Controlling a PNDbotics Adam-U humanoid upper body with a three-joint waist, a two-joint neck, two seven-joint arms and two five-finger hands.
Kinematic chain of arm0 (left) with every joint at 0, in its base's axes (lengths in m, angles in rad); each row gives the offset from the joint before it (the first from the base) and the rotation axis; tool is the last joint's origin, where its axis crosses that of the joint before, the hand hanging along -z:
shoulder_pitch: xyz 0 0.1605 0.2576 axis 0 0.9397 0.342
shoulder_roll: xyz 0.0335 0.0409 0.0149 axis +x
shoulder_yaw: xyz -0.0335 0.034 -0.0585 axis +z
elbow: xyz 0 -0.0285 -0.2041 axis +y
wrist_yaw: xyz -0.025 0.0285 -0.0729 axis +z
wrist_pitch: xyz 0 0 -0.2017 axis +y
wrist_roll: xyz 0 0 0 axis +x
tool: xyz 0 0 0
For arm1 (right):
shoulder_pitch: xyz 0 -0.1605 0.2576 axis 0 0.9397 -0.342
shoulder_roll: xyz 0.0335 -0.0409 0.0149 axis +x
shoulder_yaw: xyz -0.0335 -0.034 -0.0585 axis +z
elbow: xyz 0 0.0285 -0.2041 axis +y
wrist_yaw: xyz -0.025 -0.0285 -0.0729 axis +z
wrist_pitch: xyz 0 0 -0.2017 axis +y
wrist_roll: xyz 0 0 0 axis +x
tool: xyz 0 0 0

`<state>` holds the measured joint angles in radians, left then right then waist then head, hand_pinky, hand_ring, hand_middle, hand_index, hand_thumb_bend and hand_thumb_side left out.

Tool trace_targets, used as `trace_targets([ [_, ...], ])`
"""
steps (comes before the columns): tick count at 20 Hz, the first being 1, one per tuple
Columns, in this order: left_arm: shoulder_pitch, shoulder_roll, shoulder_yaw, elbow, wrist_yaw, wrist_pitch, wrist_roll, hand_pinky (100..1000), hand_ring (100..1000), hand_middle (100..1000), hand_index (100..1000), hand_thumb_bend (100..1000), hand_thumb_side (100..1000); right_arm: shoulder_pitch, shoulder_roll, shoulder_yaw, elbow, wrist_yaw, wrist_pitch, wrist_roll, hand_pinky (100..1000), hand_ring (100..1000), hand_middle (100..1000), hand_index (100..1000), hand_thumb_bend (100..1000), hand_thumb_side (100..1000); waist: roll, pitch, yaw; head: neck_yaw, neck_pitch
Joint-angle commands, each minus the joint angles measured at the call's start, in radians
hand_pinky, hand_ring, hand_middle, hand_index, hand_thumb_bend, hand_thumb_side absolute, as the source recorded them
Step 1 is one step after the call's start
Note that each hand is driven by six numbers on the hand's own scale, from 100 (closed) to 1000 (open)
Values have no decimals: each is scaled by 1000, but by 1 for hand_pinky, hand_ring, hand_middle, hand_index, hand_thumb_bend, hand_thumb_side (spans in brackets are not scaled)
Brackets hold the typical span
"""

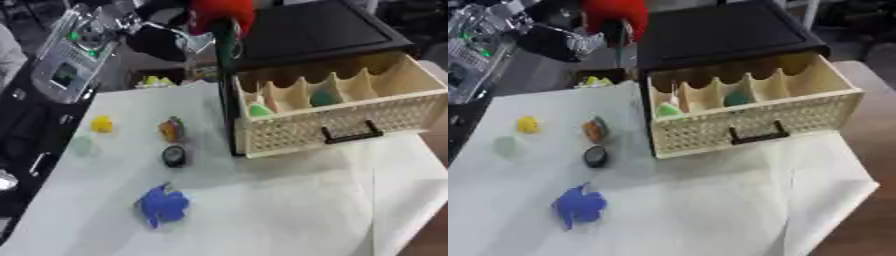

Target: Pick up objects from table and place into drawer.

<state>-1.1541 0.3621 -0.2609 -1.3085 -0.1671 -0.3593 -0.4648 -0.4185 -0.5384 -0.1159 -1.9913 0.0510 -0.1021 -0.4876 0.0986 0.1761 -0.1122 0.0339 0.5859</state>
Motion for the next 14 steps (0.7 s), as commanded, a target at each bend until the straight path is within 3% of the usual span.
trace_targets([
  [1, -32, -11, 12, 15, 7, 13, 10, 100, 299, 341, 480, 100, 338, -25, -9, 2, -9, -16, 0, 9, 256, 546, 459, 719, 100, 568, -4, -15, -8, 18, -20],
  [14, -42, -58, 8, 87, -39, -2, 88, 100, 301, 340, 482, 100, 342, -60, 9, 11, -9, -38, 5, 19, 267, 547, 460, 717, 100, 540, 23, -12, -70, 58, -45],
])
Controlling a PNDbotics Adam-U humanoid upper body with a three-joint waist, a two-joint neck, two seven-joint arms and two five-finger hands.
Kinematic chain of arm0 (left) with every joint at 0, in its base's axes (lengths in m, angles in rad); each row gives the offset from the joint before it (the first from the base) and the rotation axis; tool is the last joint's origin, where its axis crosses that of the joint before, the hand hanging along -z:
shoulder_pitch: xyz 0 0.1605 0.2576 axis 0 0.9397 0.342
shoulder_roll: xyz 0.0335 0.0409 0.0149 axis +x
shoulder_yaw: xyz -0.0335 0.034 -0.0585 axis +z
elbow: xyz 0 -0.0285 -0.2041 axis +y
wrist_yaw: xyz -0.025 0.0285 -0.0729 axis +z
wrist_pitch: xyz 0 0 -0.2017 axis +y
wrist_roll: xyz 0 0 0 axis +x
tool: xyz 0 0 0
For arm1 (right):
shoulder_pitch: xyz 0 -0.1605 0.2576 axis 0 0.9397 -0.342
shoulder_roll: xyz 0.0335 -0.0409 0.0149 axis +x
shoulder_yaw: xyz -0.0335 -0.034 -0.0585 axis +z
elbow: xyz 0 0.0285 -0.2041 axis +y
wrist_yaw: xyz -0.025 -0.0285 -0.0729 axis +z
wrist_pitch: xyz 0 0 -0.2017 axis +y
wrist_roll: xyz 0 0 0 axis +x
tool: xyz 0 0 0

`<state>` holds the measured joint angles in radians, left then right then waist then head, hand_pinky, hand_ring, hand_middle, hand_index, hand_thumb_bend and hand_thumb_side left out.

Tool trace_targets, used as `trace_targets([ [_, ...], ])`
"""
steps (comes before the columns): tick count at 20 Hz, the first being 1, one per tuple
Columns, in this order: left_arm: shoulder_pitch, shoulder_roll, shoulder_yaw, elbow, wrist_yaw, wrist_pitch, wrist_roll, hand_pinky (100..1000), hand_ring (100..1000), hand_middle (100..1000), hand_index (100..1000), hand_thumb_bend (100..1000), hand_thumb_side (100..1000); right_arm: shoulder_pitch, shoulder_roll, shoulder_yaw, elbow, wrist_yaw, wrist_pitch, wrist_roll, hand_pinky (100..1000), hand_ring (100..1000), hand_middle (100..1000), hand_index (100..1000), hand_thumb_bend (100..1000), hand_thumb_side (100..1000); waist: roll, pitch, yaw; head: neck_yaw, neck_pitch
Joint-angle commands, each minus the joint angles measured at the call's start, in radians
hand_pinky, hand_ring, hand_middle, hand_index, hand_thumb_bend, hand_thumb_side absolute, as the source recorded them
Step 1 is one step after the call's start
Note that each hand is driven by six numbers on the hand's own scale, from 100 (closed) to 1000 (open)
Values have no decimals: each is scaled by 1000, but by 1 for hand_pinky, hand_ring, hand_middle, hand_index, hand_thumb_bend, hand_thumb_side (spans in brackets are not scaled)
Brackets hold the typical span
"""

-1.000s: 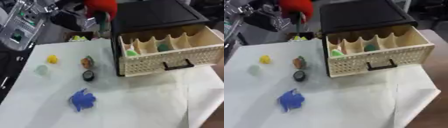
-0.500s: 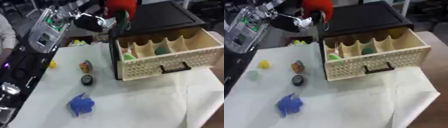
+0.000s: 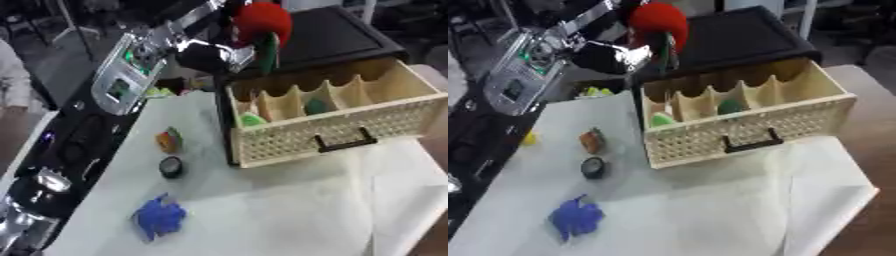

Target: Pick up objects from table and place into drawer.

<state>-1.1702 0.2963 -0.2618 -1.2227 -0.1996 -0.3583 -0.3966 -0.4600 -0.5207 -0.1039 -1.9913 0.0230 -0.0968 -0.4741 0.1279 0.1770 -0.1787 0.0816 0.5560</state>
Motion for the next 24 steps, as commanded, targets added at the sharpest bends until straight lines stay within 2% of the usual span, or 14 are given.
trace_targets([
  [1, -26, 5, 10, 6, -8, -5, 28, 100, 301, 340, 482, 100, 345, -23, -8, 1, -9, -12, 0, 7, 267, 546, 459, 717, 100, 539, -3, -12, -9, 14, -17],
  [10, -17, -17, 2, 54, -63, -46, 112, 100, 321, 355, 509, 100, 338, -43, -1, 6, -9, -21, -1, 17, 267, 545, 459, 717, 100, 532, 10, -1, -42, 29, -27],
  [19, 1, -24, 0, 98, -153, -98, 150, 100, 387, 423, 586, 100, 302, -43, 3, 4, -9, -23, 1, 19, 265, 544, 458, 716, 100, 528, 15, 5, -43, 28, -28],
  [24, 10, -25, -3, 110, -199, -123, 163, 164, 454, 483, 648, 100, 279, -41, 5, 2, -9, -24, 3, 19, 262, 544, 457, 716, 100, 526, 17, 5, -45, 25, -28],
])
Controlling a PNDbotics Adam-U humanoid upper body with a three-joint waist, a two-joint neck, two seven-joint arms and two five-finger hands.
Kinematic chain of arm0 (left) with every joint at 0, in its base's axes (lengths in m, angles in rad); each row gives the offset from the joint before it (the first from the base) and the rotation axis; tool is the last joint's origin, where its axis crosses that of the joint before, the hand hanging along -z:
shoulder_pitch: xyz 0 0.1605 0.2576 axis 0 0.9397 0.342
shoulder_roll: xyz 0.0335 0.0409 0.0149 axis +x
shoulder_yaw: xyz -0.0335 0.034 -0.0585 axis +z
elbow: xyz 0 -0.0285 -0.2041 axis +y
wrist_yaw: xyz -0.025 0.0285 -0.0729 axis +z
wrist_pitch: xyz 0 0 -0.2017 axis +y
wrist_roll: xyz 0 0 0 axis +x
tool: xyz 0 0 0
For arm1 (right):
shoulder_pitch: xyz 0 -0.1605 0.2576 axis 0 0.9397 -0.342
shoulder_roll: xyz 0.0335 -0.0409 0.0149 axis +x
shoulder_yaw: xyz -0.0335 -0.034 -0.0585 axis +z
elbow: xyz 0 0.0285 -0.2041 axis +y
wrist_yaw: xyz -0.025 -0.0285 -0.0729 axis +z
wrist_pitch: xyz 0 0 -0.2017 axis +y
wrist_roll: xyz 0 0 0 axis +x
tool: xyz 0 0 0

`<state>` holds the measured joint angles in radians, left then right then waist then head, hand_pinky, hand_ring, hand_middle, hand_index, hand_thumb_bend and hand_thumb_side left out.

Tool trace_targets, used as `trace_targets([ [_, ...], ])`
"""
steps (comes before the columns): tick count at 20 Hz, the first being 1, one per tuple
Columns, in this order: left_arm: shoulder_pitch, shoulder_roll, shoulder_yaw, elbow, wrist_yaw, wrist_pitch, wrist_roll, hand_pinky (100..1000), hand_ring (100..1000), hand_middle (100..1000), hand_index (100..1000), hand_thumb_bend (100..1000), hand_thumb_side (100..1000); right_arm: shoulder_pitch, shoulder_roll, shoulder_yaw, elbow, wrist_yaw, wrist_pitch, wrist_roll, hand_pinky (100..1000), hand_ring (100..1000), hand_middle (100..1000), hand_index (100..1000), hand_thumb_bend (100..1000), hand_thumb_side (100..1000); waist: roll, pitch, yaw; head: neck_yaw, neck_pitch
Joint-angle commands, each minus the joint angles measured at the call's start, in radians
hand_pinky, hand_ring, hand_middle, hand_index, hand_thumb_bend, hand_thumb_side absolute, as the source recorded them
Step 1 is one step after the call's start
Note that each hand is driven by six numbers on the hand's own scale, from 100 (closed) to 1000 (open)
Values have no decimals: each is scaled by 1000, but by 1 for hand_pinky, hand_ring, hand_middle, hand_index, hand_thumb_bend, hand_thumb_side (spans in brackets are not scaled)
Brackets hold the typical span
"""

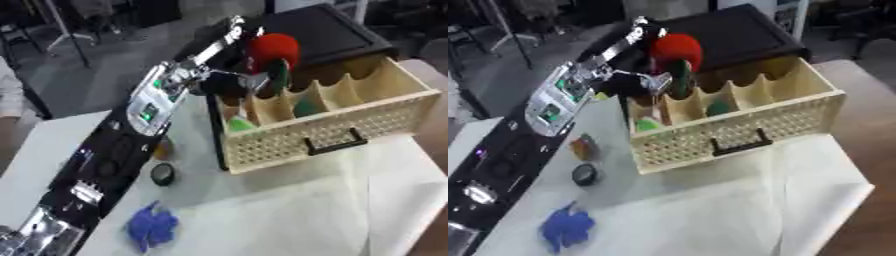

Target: Pick up objects from table and place into drawer.

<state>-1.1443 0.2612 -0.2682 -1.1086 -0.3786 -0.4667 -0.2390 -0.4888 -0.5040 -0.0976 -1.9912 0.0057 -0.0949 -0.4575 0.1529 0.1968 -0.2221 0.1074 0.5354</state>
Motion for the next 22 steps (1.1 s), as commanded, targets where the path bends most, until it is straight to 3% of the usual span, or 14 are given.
trace_targets([
  [1, -14, 10, 4, -2, -27, -20, 6, 177, 465, 497, 663, 100, 275, -12, -11, -5, -9, -7, 2, 3, 262, 544, 457, 716, 100, 525, -8, -15, -2, -1, -7],
  [7, -7, 7, 9, 15, -60, -41, 10, 231, 520, 572, 780, 100, 262, -10, -8, -6, -9, -10, 4, 5, 260, 543, 456, 716, 100, 524, -6, -13, -4, -2, -6],
  [13, -6, 7, 17, 27, -99, -47, 54, 384, 660, 742, 997, 100, 254, -7, -7, -9, -9, -11, 5, 4, 254, 543, 456, 716, 100, 523, -6, -12, -5, -2, -4],
  [19, -4, 9, 17, 31, -135, -44, 84, 405, 680, 758, 1000, 100, 252, -5, -6, -11, -9, -11, 7, 3, 254, 543, 456, 716, 100, 521, -5, -15, -6, -3, -2],
  [22, -3, 9, 17, 32, -147, -33, 83, 417, 688, 756, 948, 100, 252, -4, -7, -12, -9, -11, 8, 1, 253, 543, 455, 716, 100, 522, -5, -15, -7, -3, 0],
])
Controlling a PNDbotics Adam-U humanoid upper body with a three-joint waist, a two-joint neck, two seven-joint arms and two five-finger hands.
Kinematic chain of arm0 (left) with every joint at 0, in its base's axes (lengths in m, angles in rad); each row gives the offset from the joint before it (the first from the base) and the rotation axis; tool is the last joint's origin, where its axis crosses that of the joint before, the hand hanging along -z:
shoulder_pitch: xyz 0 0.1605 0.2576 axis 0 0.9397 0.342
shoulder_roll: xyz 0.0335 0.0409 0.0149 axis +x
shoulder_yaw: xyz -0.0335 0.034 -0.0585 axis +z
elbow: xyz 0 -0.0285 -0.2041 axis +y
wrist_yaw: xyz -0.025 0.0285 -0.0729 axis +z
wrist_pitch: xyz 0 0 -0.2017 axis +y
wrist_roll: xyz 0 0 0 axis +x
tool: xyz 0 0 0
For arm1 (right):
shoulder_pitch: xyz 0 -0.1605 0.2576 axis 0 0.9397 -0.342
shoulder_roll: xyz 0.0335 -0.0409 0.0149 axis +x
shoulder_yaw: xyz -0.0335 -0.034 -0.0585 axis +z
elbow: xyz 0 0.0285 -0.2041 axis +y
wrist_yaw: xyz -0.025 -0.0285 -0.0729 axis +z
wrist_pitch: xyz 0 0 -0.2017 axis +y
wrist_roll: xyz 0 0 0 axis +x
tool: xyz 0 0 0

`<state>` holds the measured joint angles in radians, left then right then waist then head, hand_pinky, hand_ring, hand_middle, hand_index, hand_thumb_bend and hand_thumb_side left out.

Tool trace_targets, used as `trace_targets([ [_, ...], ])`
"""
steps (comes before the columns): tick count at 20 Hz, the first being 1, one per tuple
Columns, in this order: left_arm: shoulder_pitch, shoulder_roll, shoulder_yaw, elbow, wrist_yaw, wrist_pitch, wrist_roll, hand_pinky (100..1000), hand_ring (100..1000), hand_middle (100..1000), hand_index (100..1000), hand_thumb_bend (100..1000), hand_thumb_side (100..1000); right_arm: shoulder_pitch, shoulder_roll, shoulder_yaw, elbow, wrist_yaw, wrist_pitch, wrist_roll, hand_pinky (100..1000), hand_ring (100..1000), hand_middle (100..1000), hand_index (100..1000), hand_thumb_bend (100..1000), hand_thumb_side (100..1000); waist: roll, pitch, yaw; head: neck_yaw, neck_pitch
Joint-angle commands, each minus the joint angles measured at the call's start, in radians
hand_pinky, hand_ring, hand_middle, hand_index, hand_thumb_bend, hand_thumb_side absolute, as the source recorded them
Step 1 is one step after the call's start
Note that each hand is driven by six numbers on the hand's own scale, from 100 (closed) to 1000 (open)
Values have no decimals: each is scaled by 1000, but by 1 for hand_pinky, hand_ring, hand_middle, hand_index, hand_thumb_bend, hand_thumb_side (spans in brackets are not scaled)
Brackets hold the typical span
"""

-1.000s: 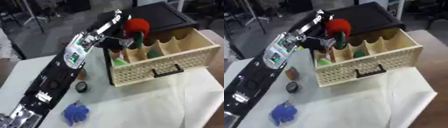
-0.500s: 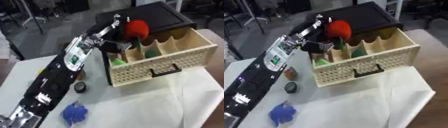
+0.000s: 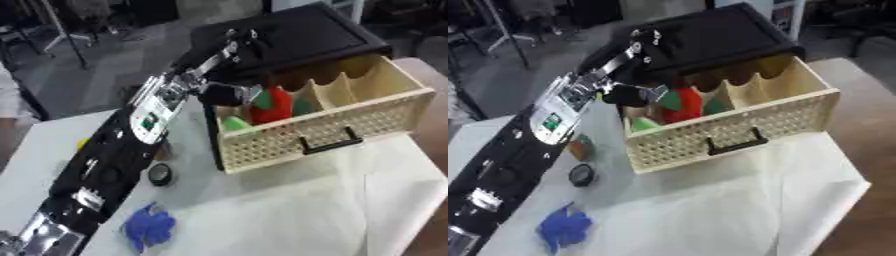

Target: Pick up objects from table and place into drawer.

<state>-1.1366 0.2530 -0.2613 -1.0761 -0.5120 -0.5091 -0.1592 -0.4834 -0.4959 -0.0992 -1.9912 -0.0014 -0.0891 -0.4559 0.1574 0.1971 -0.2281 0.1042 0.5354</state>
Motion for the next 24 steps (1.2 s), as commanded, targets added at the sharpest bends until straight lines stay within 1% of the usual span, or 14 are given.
trace_targets([
  [1, -11, 18, 10, 0, -19, 15, 3, 421, 691, 759, 939, 100, 251, -9, -14, -10, -9, -4, 2, 0, 253, 543, 455, 716, 100, 522, -9, -15, -1, 1, 0],
  [2, -11, 18, 10, 1, -25, 20, 2, 439, 704, 767, 917, 100, 251, -9, -14, -10, -9, -3, 2, 1, 253, 543, 455, 716, 100, 521, -9, -15, -1, 0, 0],
  [7, -9, 19, 8, -4, -41, 27, -1, 447, 711, 772, 935, 100, 252, -7, -14, -11, -9, -4, 4, 1, 253, 543, 455, 715, 100, 520, -9, -16, 2, -1, 4],
  [9, -8, 18, 9, -10, -29, 29, -2, 436, 699, 759, 923, 100, 256, -6, -14, -12, -9, -4, 4, 0, 254, 543, 455, 715, 100, 519, -10, -16, 3, -2, 5],
  [11, -8, 20, 11, -29, 9, 39, -6, 428, 688, 748, 915, 100, 263, -5, -15, -13, -9, -3, 4, -2, 254, 543, 455, 715, 100, 521, -12, -17, 5, -6, 7],
  [14, -7, 34, 15, -110, 140, 83, -32, 412, 665, 724, 901, 100, 288, 1, -20, -16, -9, 0, 4, -8, 256, 544, 456, 715, 100, 521, -16, -21, 14, -16, 16],
  [16, -4, 56, 21, -198, 263, 133, -51, 401, 646, 698, 888, 100, 354, 7, -23, -19, -9, 2, 4, -13, 256, 544, 456, 715, 100, 521, -18, -25, 21, -24, 24],
  [19, 10, 100, 34, -343, 439, 222, -58, 398, 637, 685, 876, 100, 401, 18, -26, -24, -9, 6, 6, -20, 257, 544, 456, 715, 100, 521, -22, -32, 37, -39, 35],
  [21, 21, 122, 39, -418, 518, 273, -60, 394, 631, 677, 872, 100, 423, 24, -28, -25, -9, 9, 7, -24, 255, 544, 456, 715, 100, 523, -26, -35, 46, -46, 39],
  [23, 29, 133, 41, -473, 580, 319, -70, 378, 615, 658, 863, 100, 457, 27, -28, -26, -9, 10, 7, -26, 256, 544, 456, 715, 100, 524, -31, -36, 50, -50, 44],
  [24, 32, 137, 44, -496, 612, 343, -78, 374, 609, 649, 858, 100, 459, 28, -28, -27, -9, 11, 7, -28, 255, 544, 456, 715, 100, 525, -33, -37, 53, -51, 46],
])
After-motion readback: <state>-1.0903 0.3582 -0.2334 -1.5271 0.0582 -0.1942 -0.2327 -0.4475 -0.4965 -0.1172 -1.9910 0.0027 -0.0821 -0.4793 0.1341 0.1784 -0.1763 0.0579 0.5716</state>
